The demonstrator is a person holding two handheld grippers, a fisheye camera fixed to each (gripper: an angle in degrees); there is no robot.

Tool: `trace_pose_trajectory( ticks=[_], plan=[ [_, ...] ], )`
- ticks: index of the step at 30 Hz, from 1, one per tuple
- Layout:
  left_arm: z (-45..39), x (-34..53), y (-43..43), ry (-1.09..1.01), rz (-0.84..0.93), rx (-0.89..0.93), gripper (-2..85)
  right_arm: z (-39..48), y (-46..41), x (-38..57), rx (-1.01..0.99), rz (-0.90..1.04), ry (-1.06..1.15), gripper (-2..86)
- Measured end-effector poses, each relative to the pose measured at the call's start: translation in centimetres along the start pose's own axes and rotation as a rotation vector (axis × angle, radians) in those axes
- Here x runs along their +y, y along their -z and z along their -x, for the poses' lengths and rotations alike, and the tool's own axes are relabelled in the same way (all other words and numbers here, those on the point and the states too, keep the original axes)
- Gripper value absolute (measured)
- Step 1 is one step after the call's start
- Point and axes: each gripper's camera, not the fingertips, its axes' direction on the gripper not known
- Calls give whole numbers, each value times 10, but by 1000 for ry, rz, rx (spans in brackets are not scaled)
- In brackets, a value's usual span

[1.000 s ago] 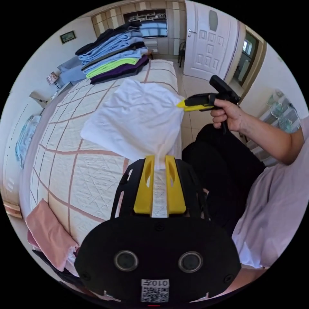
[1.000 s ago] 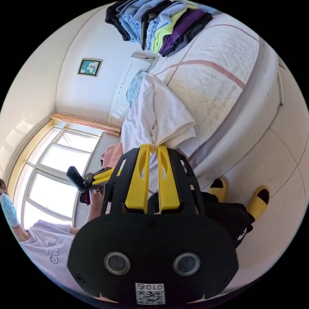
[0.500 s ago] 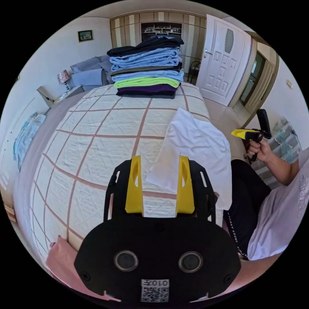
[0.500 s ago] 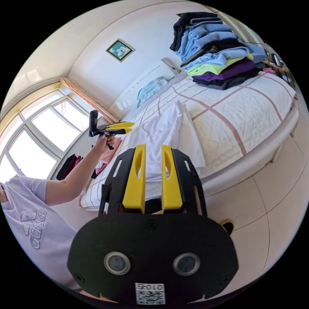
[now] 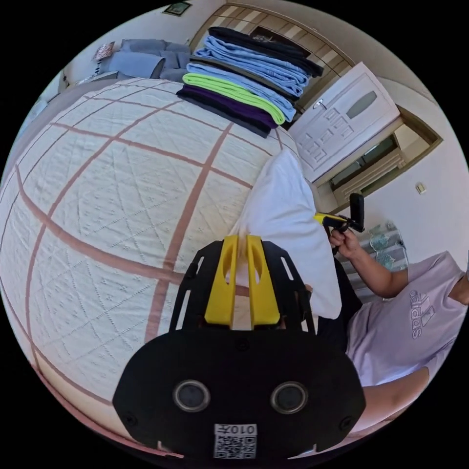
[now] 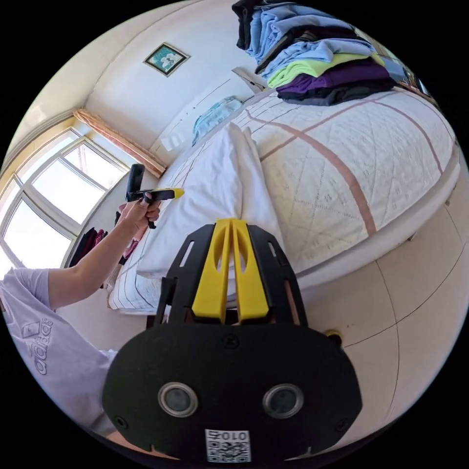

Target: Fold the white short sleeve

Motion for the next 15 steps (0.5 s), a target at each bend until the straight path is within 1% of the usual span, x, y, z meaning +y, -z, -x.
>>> trace_pose_trajectory(
  ticks=[2, 3, 4, 5, 6, 7, 8, 10, 12, 14, 15],
  plan=[
    [8, 11, 12, 71, -73, 45, 54, 7, 1, 4, 19, -4, 32, 41],
    [8, 15, 17, 83, -97, 48, 57, 7, 4, 6, -11, 1, 24, 51],
    [0, 24, 31, 95, -146, 6, 63, 7, 6, 8, -24, 5, 11, 58],
    [-17, 33, 48, 81, -184, -94, 69, 9, 15, 12, -29, 7, -6, 73],
    [-30, 38, 57, 65, -198, -152, 73, 14, 27, 19, 9, -16, -16, 89],
    [-58, 48, 73, 27, -217, -262, 82, 17, 34, 23, 30, -30, -28, 96],
    [-86, 59, 83, -2, -213, -349, 88, 20, 44, 31, 32, -48, -69, 111],
    [-121, 78, 91, 15, -187, -417, 97, 21, 49, 42, -43, -45, -148, 118],
    [-141, 103, 94, 108, -228, -382, 104, 24, 43, 57, -142, -24, -222, 123],
    [-145, 132, 85, 244, -220, -223, 110, 30, 39, 66, -163, -18, -249, 124],
    [-144, 139, 82, 279, -225, -182, 111, 35, 38, 72, -168, -29, -258, 123]
  ],
)
